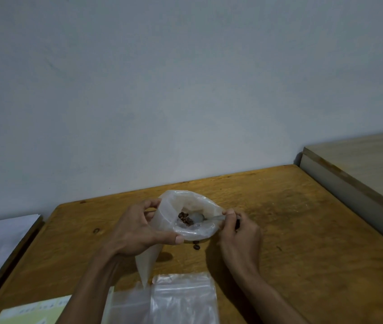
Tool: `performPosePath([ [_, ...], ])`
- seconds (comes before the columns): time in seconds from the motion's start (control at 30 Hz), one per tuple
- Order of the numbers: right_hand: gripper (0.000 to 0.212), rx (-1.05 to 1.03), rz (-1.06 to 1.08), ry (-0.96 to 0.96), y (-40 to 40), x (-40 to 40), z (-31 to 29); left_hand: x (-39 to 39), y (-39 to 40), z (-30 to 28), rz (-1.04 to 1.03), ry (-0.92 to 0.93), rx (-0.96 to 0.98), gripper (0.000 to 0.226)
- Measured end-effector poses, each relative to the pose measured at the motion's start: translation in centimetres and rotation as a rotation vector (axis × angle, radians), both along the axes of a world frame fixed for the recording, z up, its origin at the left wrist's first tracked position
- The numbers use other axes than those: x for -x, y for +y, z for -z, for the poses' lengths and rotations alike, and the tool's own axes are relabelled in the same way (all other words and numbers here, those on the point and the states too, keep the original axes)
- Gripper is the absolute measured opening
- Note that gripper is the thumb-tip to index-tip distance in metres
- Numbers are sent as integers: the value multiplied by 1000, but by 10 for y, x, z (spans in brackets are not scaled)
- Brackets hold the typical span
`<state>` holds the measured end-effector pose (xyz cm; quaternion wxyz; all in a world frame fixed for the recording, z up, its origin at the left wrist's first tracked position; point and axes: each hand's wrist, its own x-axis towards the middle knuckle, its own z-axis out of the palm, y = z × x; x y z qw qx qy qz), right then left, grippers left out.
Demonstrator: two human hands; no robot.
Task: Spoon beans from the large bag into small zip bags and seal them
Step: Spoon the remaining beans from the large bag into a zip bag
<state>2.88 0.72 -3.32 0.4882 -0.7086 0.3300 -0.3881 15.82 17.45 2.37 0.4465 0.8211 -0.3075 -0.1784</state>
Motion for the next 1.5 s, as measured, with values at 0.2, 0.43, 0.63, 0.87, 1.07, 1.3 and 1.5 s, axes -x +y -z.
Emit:
performPosePath([
  [0.2, 29, -241, 35, 10, 1, -11, 5, 1, 1, -7, 18, 8, 115, 93],
  [0.43, 23, -471, 43, -23, 0, -13, 0, 3, 5, -6, 87, -3, 108, 97],
  [0.63, 23, -525, 21, -42, -1, -13, 1, -3, 5, -4, 70, -33, 52, 103],
  [0.87, 28, -378, 2, -39, -5, -4, -14, -6, 3, 3, -35, -65, -14, 108],
  [1.07, 25, -420, -11, -88, -12, -2, -34, -5, -2, 7, -68, -128, -80, 113],
  [1.3, 21, -490, -53, -120, -15, 5, -43, -5, -4, 11, -107, -144, -87, 95],
  [1.5, 19, -485, -80, -143, -18, 6, -48, -4, -5, 8, -119, -198, -123, 85],
])
